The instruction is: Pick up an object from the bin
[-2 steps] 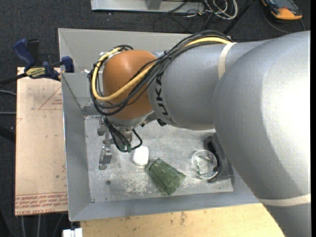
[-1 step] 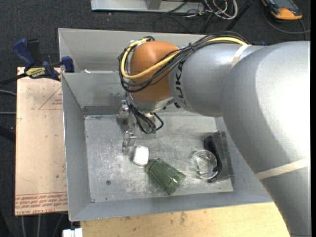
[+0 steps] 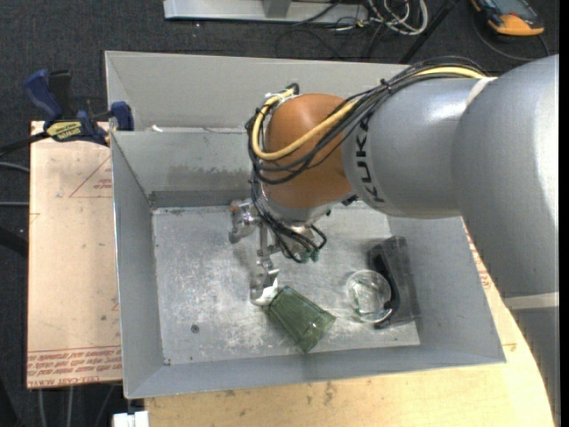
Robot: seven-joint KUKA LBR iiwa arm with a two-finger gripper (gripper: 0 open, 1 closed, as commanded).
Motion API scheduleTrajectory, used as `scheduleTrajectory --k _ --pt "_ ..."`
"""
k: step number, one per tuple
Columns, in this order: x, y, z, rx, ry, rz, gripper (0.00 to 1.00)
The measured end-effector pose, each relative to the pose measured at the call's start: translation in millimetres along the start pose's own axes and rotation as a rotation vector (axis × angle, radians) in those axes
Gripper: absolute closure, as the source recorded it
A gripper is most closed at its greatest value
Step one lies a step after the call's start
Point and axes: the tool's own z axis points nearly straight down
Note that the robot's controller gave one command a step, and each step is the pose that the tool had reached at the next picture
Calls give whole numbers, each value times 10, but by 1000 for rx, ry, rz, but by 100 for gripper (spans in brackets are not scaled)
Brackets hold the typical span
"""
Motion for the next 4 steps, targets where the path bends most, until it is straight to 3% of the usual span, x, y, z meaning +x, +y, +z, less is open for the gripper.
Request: scheduleTrajectory --k 1,2,3,4 --pt "160 -158 12 -1 -4 109 0" --pt "289 -243 253 0 -4 -119 0" --pt "301 -248 270 -4 -13 -421 100" --pt "301 -248 270 -4 -13 -421 100"
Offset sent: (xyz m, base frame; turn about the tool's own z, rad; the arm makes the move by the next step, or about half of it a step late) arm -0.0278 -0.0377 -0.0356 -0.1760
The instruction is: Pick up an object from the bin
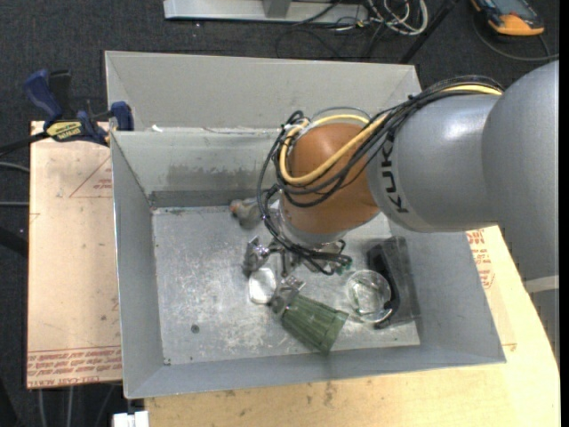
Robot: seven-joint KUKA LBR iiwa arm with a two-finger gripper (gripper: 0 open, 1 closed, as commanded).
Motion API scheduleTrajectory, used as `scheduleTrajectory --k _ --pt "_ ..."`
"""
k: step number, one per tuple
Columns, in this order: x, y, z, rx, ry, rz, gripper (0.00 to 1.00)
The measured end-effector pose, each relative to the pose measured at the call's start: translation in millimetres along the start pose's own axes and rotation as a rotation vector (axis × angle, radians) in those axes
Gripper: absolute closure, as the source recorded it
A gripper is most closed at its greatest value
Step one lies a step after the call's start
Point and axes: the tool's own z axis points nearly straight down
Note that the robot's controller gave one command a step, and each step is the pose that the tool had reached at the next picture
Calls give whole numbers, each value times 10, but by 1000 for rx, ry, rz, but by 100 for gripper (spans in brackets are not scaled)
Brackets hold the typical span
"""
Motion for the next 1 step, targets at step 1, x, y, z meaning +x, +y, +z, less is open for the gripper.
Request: scheduleTrajectory --k 1 --pt "19 7 -36 -1 5 -2 100"
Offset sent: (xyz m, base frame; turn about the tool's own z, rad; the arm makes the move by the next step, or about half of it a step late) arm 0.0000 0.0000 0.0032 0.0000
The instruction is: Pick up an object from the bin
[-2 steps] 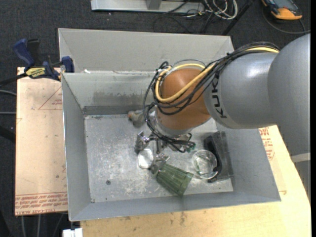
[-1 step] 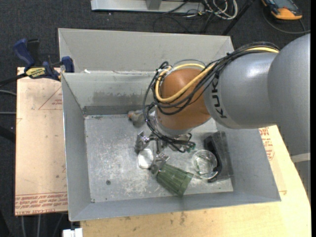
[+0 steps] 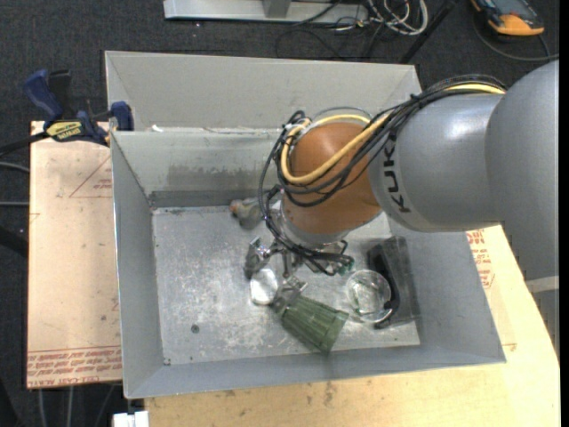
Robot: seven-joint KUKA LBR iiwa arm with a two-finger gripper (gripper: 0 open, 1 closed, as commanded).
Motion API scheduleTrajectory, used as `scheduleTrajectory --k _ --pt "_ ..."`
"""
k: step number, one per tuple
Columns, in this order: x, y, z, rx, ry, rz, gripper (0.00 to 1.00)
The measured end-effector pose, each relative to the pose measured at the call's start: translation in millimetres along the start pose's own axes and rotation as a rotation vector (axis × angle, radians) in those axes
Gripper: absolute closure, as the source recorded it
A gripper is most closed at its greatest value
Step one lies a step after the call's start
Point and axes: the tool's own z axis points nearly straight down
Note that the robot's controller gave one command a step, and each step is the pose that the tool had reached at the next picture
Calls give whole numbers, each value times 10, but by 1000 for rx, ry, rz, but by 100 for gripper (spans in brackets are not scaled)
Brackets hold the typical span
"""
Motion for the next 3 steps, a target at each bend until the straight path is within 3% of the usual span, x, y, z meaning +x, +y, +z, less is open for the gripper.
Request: scheduleTrajectory --k 1,3 --pt "38 3 -168 -1 8 -1 100" --pt "29 -11 -526 4 4 1 100"
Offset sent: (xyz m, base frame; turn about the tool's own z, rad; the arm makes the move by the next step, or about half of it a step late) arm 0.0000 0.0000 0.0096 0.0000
